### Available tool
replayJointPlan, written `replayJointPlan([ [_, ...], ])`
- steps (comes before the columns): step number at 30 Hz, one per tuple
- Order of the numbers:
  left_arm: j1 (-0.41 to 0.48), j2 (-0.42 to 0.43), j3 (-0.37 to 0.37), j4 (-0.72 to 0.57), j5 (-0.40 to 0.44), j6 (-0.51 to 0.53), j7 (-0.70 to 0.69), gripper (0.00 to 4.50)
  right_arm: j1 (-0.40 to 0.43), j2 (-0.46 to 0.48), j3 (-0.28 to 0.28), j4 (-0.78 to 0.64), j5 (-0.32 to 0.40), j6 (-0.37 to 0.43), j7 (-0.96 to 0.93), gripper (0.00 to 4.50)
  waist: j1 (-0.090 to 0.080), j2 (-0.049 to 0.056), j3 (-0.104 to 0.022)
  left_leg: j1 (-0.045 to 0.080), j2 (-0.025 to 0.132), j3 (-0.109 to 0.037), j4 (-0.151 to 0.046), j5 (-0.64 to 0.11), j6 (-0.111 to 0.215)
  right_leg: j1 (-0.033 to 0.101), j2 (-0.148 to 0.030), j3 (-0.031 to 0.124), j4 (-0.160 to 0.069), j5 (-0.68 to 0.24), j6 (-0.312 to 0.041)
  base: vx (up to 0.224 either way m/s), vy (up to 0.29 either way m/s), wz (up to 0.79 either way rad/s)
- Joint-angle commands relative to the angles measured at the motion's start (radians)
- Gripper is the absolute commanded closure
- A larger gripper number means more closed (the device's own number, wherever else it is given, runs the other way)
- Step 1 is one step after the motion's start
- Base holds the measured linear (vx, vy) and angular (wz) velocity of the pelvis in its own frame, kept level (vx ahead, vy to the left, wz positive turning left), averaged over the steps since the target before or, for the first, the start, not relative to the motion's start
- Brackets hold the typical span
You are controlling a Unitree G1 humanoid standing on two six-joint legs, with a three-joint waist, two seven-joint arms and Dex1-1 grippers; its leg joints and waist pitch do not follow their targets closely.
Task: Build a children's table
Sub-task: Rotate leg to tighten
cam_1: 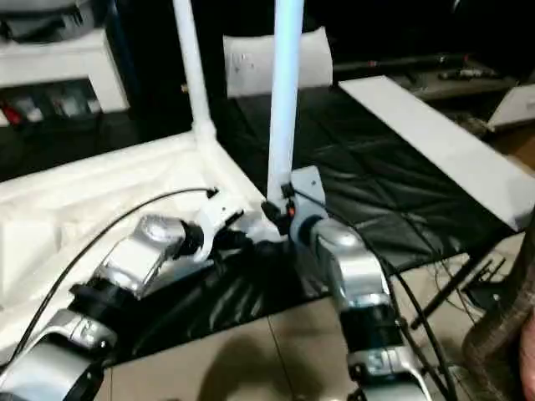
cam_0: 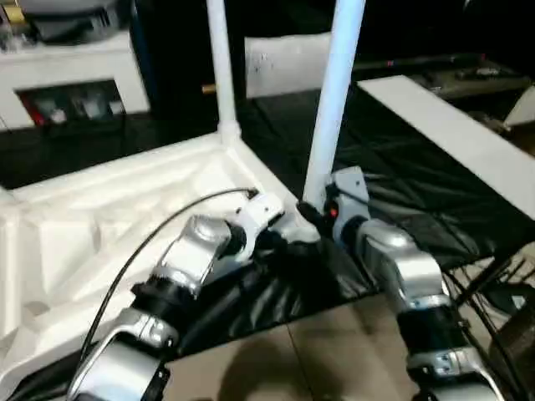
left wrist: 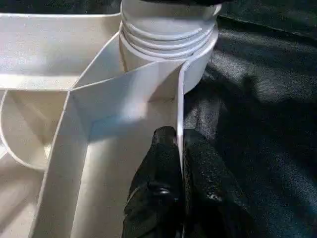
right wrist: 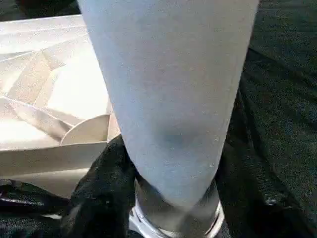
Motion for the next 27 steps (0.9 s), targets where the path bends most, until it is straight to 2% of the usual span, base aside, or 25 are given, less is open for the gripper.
replayJointPlan([
  [1,-0.035,-0.027,0.002,-0.06,-0.007,-0.023,0.049,4.5,0.043,0.078,0.101,0.01,0.063,0.026,0.085,1.86,-0.003,0.0,-0.044,-0.006,0.045,-0.008,-0.093,-0.256,0.008,0.047,-0.072,0.053,-0.111,-0.346,-0.159,0.0,0.0,0.0],
  [2,-0.025,-0.008,-0.008,-0.071,-0.003,-0.045,0.025,4.5,0.055,0.065,0.1,-0.003,0.064,0.006,0.095,1.72,-0.001,-0.002,-0.044,-0.003,0.047,-0.006,-0.094,-0.248,0.01,0.043,-0.074,0.057,-0.117,-0.362,-0.15,0.0,0.0,0.0],
  [3,-0.018,0.001,-0.01,-0.078,-0.003,-0.05,0.015,4.5,0.063,0.056,0.101,-0.011,0.063,-0.006,0.099,1.58,0.002,0.0,-0.046,-0.009,0.05,-0.002,-0.098,-0.205,0.016,0.047,-0.074,0.058,-0.117,-0.328,-0.146,0.0,0.0,0.0],
  [5,-0.014,0.005,-0.011,-0.084,-0.003,-0.05,0.011,4.5,0.067,0.052,0.101,-0.016,0.061,-0.014,0.102,1.47,0.004,-0.003,-0.046,-0.009,0.051,0.003,-0.099,-0.182,0.021,0.046,-0.072,0.059,-0.116,-0.291,-0.154,0.0,0.0,0.0],
  [7,0.005,0.035,-0.024,-0.103,-0.007,-0.072,-0.03,4.5,0.088,0.024,0.098,-0.04,0.058,-0.039,0.123,1.24,0.006,-0.002,-0.048,-0.01,0.051,0.004,-0.099,-0.165,0.025,0.048,-0.072,0.059,-0.113,-0.273,-0.158,0.0,0.0,0.0],
  [8,0.026,0.074,-0.038,-0.119,-0.01,-0.108,-0.081,4.5,0.111,-0.012,0.09,-0.069,0.058,-0.067,0.154,1.12,0.01,-0.002,-0.051,-0.011,0.053,0.005,-0.1,-0.137,0.036,0.051,-0.074,0.059,-0.111,-0.229,-0.157,0.0,0.0,0.0],
  [10,0.045,0.117,-0.05,-0.129,-0.016,-0.141,-0.135,4.5,0.136,-0.054,0.074,-0.102,0.067,-0.095,0.196,0.94,0.009,0.0,-0.053,-0.01,0.056,0.008,-0.098,-0.109,0.048,0.052,-0.072,0.06,-0.104,-0.159,-0.176,0.0,0.0,0.0],
  [11,0.05,0.129,-0.054,-0.131,-0.018,-0.155,-0.151,4.5,0.143,-0.065,0.068,-0.111,0.073,-0.101,0.208,0.94,0.009,0.0,-0.054,-0.012,0.056,0.008,-0.097,-0.096,0.055,0.054,-0.071,0.06,-0.101,-0.132,-0.183,0.0,0.0,0.0],
  [13,0.062,0.16,-0.063,-0.134,-0.029,-0.187,-0.205,4.5,0.158,-0.107,0.057,-0.144,0.094,-0.115,0.264,0.67,0.009,-0.002,-0.058,-0.01,0.056,0.009,-0.095,-0.058,0.07,0.055,-0.069,0.059,-0.095,-0.058,-0.204,0.0,0.0,0.0],
  [15,0.072,0.198,-0.079,-0.129,-0.04,-0.264,-0.285,4.5,0.172,-0.167,0.048,-0.174,0.114,-0.129,0.342,0.59,0.009,-0.001,-0.058,-0.01,0.058,0.01,-0.094,-0.045,0.092,0.056,-0.069,0.058,-0.09,-0.014,-0.226,0.0,0.0,0.0],
  [16,0.072,0.198,-0.079,-0.129,-0.04,-0.264,-0.285,4.5,0.172,-0.167,0.048,-0.174,0.114,-0.129,0.342,0.53,0.009,0.0,-0.058,-0.009,0.059,0.011,-0.093,-0.05,0.094,0.054,-0.069,0.058,-0.09,-0.014,-0.229,0.0,0.0,0.0],
  [17,0.074,0.23,-0.097,-0.121,-0.039,-0.313,-0.339,4.5,0.184,-0.22,0.047,-0.192,0.13,-0.15,0.425,0.34,0.016,0.002,-0.056,-0.002,0.061,0.015,-0.093,-0.067,0.096,0.05,-0.071,0.059,-0.093,-0.027,-0.239,0.0,0.0,0.0],
  [19,0.073,0.247,-0.108,-0.114,-0.038,-0.341,-0.37,4.5,0.19,-0.248,0.047,-0.201,0.142,-0.161,0.472,0.18,0.019,0.0,-0.056,-0.004,0.063,0.015,-0.094,-0.072,0.097,0.052,-0.071,0.061,-0.09,-0.019,-0.24,0.0,0.0,0.0],
  [22,0.066,0.282,-0.133,-0.098,-0.054,-0.39,-0.46,4.5,0.197,-0.331,0.054,-0.215,0.191,-0.161,0.608,0.05,0.027,-0.007,-0.052,-0.004,0.063,0.017,-0.097,-0.11,0.089,0.053,-0.075,0.059,-0.095,-0.084,-0.233,0.0,0.0,0.0],
  [27,0.04,0.3,-0.16,-0.053,-0.049,-0.471,-0.542,4.5,0.184,-0.401,0.089,-0.193,0.193,-0.2,0.724,0.05,0.036,-0.008,-0.049,-0.003,0.062,0.019,-0.097,-0.122,0.083,0.05,-0.075,0.059,-0.102,-0.142,-0.217,0.0,0.0,0.0],
])
